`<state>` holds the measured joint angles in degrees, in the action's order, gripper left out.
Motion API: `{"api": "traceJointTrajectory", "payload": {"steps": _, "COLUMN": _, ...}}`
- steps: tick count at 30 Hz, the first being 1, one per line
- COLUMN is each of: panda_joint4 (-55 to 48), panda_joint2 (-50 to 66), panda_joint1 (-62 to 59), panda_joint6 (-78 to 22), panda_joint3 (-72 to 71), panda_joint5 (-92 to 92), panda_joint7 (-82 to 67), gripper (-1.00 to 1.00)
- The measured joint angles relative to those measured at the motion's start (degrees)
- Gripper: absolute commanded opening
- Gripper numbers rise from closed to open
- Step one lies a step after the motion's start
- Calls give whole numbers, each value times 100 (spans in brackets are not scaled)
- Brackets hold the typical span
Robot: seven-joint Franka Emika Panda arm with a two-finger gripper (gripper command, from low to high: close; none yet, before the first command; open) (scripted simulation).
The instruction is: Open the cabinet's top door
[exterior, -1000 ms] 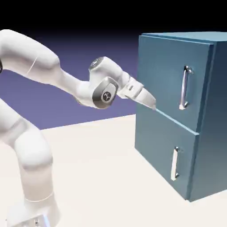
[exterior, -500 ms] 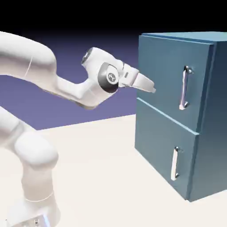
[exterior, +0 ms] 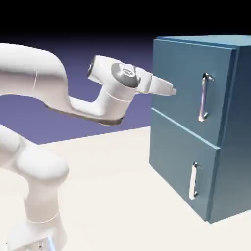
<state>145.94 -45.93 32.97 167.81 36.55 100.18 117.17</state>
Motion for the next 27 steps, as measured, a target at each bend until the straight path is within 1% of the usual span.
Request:
{"api": "traceJointTrajectory", "payload": {"steps": 25, "panda_joint4": -936, "panda_joint2": -825, "panda_joint1": 2007, "panda_joint6": -385, "panda_joint3": 2273, "panda_joint5": 6229, "panda_joint7": 4645, "gripper": 100}}
{"api": "traceJointTrajectory", "payload": {"steps": 27, "panda_joint4": -964, "panda_joint2": -850, "panda_joint1": 2067, "panda_joint6": -397, "panda_joint3": 2340, "panda_joint5": 6414, "panda_joint7": 4783, "gripper": 100}}
